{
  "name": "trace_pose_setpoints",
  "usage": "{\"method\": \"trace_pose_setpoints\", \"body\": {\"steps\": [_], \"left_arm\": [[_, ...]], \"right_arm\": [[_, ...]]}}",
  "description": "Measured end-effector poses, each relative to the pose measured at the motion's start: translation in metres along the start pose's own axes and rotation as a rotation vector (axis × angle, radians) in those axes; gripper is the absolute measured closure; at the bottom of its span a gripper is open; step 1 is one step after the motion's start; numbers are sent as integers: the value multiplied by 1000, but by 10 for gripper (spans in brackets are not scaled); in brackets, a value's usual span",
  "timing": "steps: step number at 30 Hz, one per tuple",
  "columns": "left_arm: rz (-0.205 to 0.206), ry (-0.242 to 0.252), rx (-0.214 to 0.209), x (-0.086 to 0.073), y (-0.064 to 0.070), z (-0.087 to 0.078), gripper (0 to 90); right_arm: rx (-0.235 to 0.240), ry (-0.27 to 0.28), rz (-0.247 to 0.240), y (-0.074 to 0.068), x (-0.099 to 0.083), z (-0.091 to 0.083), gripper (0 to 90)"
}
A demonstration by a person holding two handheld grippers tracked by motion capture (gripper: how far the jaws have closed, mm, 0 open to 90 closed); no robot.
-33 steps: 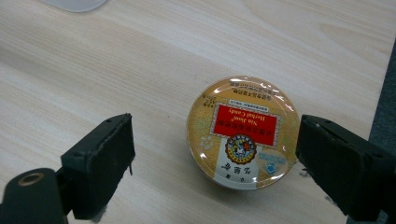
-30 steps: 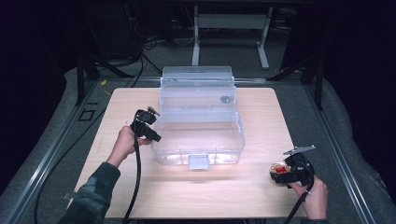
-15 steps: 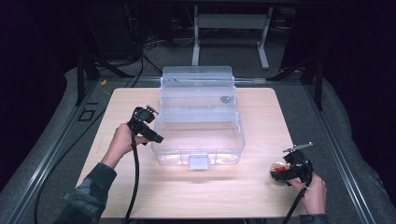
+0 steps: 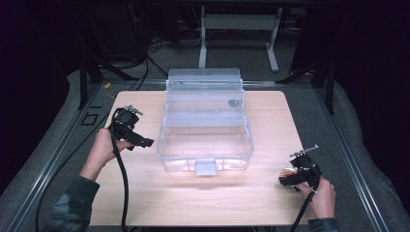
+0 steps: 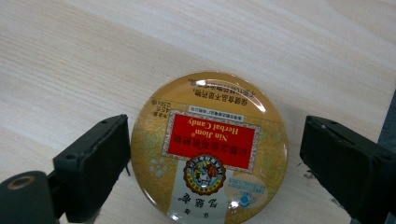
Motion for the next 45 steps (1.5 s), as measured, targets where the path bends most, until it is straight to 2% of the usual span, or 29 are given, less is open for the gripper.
{"method": "trace_pose_setpoints", "body": {"steps": [4, 9, 10, 19, 26, 36, 38, 41, 45], "left_arm": [[-10, 3, 14, -16, -10, -4, 5], [-24, -4, 13, -27, -15, -3, 4], [-23, -14, 32, -31, -16, -2, 3], [-32, -20, 35, -44, -21, -1, 3], [-55, -39, 43, -60, -31, 0, 2], [-63, -46, 40, -66, -35, 2, 3], [-60, -48, 39, -68, -34, 3, 3], [-66, -47, 37, -69, -34, 4, 3], [-68, -57, 37, -72, -36, 6, 3]], "right_arm": [[9, -16, 3, 1, 0, 4, 82], [17, -13, -3, 0, 1, 5, 125], [19, -12, -4, -1, 2, 5, 131], [14, -24, -5, -2, 2, 5, 156], [17, -35, -10, -3, 2, 7, 193], [34, -29, -27, -4, 2, 6, 200], [20, -8, -36, -6, 3, 2, 200], [-5, -3, -44, -6, 4, -4, 200], [4, 6, -51, -6, 5, -12, 200]]}}
Point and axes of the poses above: each handheld gripper's, and its own axes: z roughly forward along the jaws, x roughly out of its top, y roughly to its right, the point moved 4 cm from there along z, roughly forward along the jaws, and after that the axes turned 5 degrees about -y, right-handed, at the moved point
